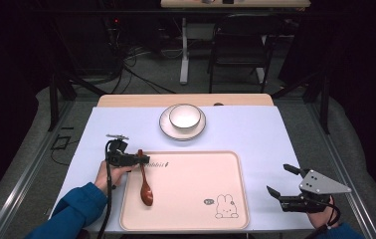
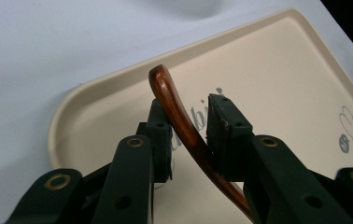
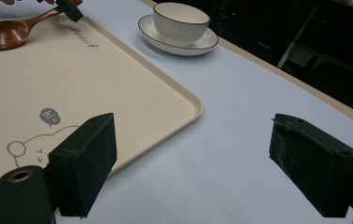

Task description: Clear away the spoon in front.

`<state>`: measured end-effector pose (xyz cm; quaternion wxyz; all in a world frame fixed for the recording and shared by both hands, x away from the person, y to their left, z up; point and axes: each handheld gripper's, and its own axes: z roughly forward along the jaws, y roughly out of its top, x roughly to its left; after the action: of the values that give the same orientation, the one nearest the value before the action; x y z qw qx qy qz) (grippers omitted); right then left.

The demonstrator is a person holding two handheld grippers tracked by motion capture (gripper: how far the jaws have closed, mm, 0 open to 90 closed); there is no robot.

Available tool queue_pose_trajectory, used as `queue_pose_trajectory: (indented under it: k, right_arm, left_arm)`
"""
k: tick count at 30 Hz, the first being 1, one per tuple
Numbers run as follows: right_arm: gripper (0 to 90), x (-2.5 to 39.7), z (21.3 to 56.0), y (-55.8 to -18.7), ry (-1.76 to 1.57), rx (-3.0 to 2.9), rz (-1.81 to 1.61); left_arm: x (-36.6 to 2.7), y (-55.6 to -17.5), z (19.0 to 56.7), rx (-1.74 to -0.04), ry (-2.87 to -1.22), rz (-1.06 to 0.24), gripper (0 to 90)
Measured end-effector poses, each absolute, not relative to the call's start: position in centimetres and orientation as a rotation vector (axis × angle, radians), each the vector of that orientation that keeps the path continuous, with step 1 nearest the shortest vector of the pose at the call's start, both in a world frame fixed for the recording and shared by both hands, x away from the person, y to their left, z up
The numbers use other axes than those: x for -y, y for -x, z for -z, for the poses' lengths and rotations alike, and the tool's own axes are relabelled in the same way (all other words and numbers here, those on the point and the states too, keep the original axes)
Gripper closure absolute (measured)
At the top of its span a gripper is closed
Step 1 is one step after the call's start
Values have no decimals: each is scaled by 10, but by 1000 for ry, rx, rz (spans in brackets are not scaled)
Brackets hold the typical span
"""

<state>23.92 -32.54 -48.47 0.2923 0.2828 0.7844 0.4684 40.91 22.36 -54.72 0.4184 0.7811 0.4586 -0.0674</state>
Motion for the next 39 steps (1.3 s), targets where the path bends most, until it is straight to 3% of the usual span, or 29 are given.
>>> queue_pose_trajectory:
  k: [30,39]
  right_arm:
    - [141,329,485,-234,-771,-2083,-1251]
    - [141,328,485,-235,-770,-2088,-1243]
  left_arm:
    - [-204,-410,550,-1057,-2144,70,641]
    - [-203,-409,550,-1036,-2153,60,577]
